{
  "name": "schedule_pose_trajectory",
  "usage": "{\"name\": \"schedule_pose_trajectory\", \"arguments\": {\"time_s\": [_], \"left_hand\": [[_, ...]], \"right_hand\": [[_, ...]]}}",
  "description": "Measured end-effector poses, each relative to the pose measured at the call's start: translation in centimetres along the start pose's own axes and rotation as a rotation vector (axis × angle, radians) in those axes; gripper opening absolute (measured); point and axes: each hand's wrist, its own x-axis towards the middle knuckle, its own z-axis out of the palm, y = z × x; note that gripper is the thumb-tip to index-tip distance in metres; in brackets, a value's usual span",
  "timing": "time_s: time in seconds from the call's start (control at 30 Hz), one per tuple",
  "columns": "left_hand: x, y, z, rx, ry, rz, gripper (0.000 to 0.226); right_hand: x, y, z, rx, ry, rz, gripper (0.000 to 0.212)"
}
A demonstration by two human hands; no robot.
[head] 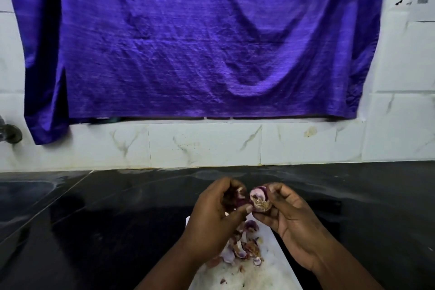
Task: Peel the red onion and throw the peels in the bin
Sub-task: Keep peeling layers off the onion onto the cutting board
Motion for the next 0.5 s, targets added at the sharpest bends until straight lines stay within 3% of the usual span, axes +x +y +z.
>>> {"name": "schedule_pose_trajectory", "arguments": {"time_s": [0.1,0.5], "left_hand": [[-0.13,0.17,0.22,-0.143,-0.008,-0.103,0.039],[0.11,-0.30,0.81,-0.167,0.162,-0.044,0.026]], "right_hand": [[-0.04,0.09,0.01,-0.003,-0.018,-0.016,0.032],[-0.16,0.30,0.22,-0.073,-0.013,-0.095,0.029]]}}
